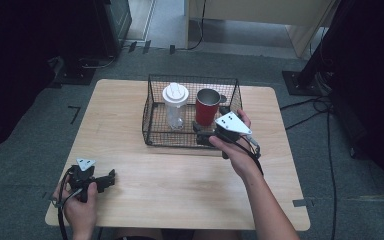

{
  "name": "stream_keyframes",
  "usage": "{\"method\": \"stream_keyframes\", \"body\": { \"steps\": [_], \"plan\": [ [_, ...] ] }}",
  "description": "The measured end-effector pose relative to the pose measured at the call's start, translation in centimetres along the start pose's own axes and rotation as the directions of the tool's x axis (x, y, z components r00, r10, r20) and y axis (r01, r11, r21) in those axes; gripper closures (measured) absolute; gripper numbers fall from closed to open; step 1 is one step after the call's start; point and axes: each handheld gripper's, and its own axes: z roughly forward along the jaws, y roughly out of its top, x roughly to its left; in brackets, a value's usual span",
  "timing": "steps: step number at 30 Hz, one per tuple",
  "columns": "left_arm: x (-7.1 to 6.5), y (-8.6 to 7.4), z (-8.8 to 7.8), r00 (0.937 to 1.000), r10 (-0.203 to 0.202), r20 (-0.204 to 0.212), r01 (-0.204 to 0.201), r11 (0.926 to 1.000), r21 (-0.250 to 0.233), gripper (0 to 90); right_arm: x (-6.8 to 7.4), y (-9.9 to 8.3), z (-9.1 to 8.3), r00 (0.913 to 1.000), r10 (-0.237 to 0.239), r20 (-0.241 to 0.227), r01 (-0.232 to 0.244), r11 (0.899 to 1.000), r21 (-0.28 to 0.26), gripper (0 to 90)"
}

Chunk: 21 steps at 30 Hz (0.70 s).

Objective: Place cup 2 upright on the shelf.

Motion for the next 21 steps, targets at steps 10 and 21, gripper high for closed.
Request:
{"method": "stream_keyframes", "body": {
  "steps": [10,21],
  "plan": [
    [0.0,0.0,0.0,1.0,0.001,0.0,-0.001,1.0,0.0,0.0,-1.1,-1.6,-2.2,0.9996,0.01,0.027,-0.01,1.0,0.01,0.0],
    [0.0,0.0,0.0,1.0,0.001,0.001,-0.001,1.0,0.001,0.0,-2.2,-3.3,-4.9,0.9977,0.023,0.064,-0.023,1.0,0.006,0.0]
  ]
}}
